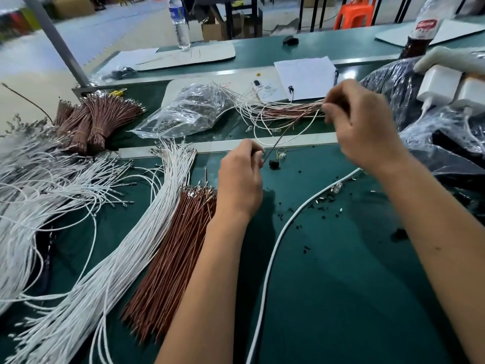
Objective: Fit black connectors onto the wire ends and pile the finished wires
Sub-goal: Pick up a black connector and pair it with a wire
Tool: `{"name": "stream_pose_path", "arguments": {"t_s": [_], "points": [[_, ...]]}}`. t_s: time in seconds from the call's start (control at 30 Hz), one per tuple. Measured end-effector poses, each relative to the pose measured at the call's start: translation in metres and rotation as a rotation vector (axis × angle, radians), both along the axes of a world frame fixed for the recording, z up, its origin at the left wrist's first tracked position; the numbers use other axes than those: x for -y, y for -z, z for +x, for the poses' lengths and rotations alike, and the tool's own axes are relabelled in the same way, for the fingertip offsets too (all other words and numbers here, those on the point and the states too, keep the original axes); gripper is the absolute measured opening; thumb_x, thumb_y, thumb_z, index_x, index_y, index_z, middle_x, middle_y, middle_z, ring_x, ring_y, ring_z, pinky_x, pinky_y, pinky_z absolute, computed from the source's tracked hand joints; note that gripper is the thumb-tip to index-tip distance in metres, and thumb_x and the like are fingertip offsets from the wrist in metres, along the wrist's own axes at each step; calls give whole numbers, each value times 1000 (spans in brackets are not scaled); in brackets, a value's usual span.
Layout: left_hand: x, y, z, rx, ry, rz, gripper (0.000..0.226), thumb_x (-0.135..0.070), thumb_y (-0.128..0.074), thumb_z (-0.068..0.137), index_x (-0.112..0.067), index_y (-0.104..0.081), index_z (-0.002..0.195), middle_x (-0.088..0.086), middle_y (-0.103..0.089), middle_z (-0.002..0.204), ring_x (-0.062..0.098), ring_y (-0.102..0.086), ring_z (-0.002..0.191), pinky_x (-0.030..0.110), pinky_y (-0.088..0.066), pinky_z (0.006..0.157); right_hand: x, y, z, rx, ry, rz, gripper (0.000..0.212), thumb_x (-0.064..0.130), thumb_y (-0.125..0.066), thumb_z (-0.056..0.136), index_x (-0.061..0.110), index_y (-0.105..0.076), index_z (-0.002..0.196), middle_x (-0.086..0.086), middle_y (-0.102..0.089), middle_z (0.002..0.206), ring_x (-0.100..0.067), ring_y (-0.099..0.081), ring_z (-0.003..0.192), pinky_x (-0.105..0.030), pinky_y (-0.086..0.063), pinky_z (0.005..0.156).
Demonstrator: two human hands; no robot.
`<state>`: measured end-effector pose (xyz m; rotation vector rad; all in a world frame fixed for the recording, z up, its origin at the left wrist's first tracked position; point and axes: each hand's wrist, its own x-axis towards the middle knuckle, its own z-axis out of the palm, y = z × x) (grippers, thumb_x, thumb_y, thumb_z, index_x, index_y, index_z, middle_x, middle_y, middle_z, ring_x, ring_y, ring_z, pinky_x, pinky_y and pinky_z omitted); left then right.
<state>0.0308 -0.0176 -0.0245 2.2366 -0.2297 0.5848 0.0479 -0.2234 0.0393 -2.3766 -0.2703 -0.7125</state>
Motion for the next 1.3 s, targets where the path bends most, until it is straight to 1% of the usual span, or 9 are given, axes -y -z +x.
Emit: {"name": "stream_pose_path", "arguments": {"t_s": [0.17, 0.27, 0.43, 0.53, 0.67, 0.8, 0.97, 1.1, 1.3], "points": [[18, 2, -3, -181, -3, -280, 14, -10, -52, 104, -13, -65, 98, -3, -66, 77, 12, -56, 62, 25, -45, 63, 14, 21, -15, -29, 200, 198, 68, 29, -76, 92, 4, -38, 141, -15, -50, 130, -29, -48, 122, -45, -38, 111], [26, 4, -6, -232, -26, -290, 15, -9, -53, 103, -12, -66, 96, 1, -69, 80, 20, -64, 74, 28, -49, 71, 3, 49, -32, -80, 312, 173, 79, 30, -80, 86, 1, -36, 144, -20, -42, 138, -34, -40, 128, -46, -31, 116], [17, 4, -9, -130, -229, -12, 11, -16, -55, 102, -15, -66, 100, 1, -70, 89, 20, -60, 83, 30, -42, 72, 1, 70, -38, 2, 294, -79, 40, 18, -83, 84, 9, -66, 119, -11, -49, 117, -33, -44, 116, -19, -25, 97], [14, 0, -9, 11, -312, 88, 13, -19, -59, 101, -15, -69, 107, 3, -71, 97, 21, -57, 91, 32, -43, 77, -4, 68, -23, -134, 135, -241, 28, 25, -78, 89, 16, -72, 116, -2, -50, 105, -28, -40, 118, -27, -33, 99], [24, -2, -13, -4, -235, -143, 28, -23, -70, 95, -18, -67, 123, 1, -73, 97, 19, -65, 89, 33, -51, 86, -25, 72, 0, -336, 42, -407, 31, 37, -66, 98, 16, -65, 121, -10, -53, 120, -33, -35, 125, -44, -42, 106], [31, 8, -11, -159, -186, -354, 18, -24, -79, 88, -15, -69, 99, -2, -72, 86, 19, -70, 81, 40, -57, 82, -33, 69, 11, -385, 96, -585, 25, 37, -53, 105, 17, -62, 119, -8, -52, 126, -32, -36, 127, -45, -36, 100], [28, 13, -7, -84, -67, -294, 16, -12, -87, 77, -14, -74, 88, -5, -69, 98, 10, -66, 95, 37, -57, 81, -18, 57, -2, -258, -39, -449, 10, 23, -51, 106, 25, -45, 99, 3, -56, 95, -30, -57, 98, -41, -29, 88], [28, 17, -4, -141, 102, -344, 17, -1, -86, 74, -7, -75, 85, 0, -75, 81, 12, -72, 77, 31, -60, 78, -6, 53, -12, -219, -131, -423, 14, 19, -54, 105, 24, -46, 95, 5, -58, 93, -24, -54, 93, -37, -25, 89], [34, 19, -3, -187, 131, -567, 15, -7, -88, 75, -10, -75, 83, 1, -76, 75, 10, -70, 67, 21, -54, 67, -5, 55, -36, 231, 123, -215, 15, 26, -67, 97, 14, -61, 93, 0, -59, 95, -22, -49, 94, -37, -33, 84]]}}
